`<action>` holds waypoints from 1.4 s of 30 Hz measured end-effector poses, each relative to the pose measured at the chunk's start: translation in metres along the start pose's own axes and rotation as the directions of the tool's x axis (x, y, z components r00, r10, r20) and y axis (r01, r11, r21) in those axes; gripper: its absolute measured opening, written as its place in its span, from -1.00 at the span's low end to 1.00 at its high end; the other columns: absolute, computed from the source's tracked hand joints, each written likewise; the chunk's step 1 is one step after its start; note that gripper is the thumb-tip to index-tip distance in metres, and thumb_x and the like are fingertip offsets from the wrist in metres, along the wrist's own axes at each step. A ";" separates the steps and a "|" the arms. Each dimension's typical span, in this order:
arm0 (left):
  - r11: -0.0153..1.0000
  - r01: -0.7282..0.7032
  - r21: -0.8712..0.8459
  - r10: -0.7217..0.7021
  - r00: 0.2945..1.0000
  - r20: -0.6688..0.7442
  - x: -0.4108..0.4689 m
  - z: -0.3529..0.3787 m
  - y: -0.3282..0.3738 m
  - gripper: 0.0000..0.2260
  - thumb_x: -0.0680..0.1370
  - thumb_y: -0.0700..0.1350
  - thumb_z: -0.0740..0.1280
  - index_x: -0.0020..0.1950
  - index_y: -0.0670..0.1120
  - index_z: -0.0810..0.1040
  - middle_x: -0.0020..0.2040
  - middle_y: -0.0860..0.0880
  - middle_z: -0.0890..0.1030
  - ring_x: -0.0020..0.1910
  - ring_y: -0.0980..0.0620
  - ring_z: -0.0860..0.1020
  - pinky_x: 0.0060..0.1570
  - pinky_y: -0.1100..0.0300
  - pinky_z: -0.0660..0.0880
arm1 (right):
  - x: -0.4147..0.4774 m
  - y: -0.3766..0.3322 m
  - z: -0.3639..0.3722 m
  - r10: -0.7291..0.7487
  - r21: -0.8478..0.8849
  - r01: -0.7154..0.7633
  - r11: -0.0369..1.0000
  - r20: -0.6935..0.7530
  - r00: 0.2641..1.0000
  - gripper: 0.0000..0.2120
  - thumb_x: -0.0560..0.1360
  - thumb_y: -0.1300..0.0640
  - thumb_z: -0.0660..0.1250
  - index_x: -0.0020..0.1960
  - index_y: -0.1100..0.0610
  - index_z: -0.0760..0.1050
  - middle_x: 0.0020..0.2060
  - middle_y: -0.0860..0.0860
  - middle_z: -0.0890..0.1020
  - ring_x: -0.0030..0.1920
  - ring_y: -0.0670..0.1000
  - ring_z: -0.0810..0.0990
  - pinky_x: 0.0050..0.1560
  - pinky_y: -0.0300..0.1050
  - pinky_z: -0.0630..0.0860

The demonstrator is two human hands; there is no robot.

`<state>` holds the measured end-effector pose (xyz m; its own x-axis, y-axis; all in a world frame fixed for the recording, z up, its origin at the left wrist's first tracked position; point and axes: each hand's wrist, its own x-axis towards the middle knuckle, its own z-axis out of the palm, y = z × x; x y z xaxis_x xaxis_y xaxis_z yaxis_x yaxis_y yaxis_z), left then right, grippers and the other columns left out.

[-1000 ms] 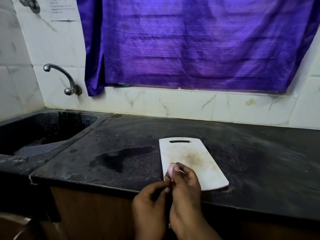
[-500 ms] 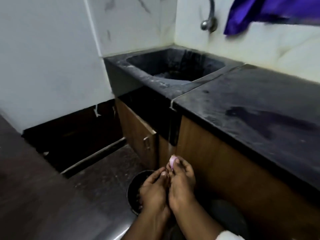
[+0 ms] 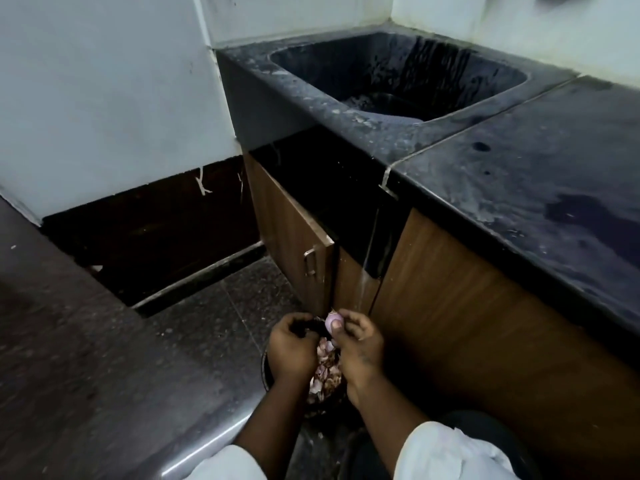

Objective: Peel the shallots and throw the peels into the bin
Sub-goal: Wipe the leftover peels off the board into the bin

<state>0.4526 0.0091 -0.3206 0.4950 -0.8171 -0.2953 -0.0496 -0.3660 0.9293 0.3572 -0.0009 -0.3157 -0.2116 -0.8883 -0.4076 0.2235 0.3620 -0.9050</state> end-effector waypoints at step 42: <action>0.459 -0.866 -0.197 0.503 0.070 0.862 -0.330 0.248 0.269 -0.94 0.44 -0.04 0.57 -0.12 0.02 0.77 -0.14 0.09 0.77 -0.16 0.22 0.66 -0.16 0.35 0.51 | -0.214 -0.281 -0.424 -0.583 -0.532 0.306 0.789 -0.495 0.644 -0.86 0.36 0.33 0.61 -0.11 0.32 0.72 -0.22 0.13 0.72 -0.17 0.01 0.63 -0.21 -0.31 0.55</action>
<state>0.0606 0.0695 -0.0278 -0.7375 -0.6251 0.2556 -0.2805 0.6278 0.7261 -0.0639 0.2072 -0.0264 -0.7379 -0.6430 0.2053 -0.3948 0.1645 -0.9039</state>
